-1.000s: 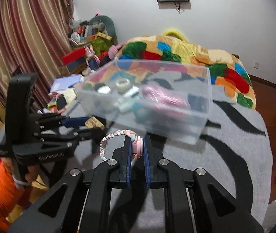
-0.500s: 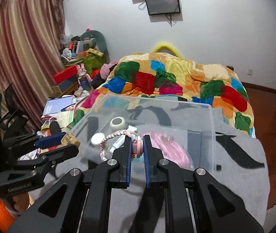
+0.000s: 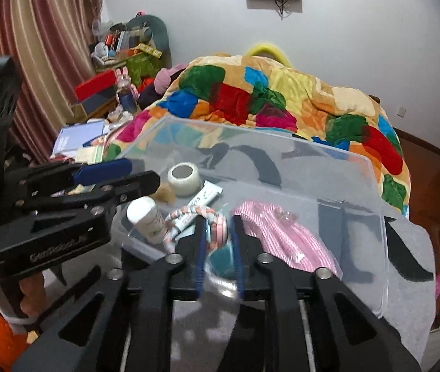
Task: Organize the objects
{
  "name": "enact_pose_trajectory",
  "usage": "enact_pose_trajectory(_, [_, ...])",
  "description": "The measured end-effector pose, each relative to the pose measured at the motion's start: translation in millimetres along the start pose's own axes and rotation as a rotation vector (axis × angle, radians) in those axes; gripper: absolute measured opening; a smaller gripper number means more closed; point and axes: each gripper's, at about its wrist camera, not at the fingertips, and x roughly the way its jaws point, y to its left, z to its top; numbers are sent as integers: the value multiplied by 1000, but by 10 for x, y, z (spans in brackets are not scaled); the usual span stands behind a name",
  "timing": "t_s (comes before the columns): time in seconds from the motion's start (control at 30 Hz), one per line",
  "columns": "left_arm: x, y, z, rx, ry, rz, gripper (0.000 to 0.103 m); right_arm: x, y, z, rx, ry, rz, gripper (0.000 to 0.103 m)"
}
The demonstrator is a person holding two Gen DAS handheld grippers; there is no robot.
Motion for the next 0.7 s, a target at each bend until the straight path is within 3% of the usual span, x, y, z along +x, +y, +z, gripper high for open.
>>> enact_pose_trajectory(0.07, [-46, -18, -22, 1, -3, -9, 42, -77, 8, -24, -7, -16, -10, 40])
enact_pose_trajectory(0.13, [-111, -34, -50, 6, -11, -10, 46, -161, 0, -46, -10, -27, 2, 46])
enact_pose_trajectory(0.27, [-287, -103, -112, 20, -49, 4, 50, -353, -14, -94, -8, -61, 14, 47])
enact_pose_trajectory(0.4, [-498, -197, -199, 38, -105, 9, 62, -584, -32, -148, 5, -117, 24, 50])
enact_pose_trajectory(0.57, [-721, -290, -353, 43, -168, -5, 77, -888, -66, -278, 13, -213, 22, 75])
enact_pose_trajectory(0.7, [-816, -372, -485, 51, -209, 7, 91, -1022, -75, -436, 12, -258, 12, 83])
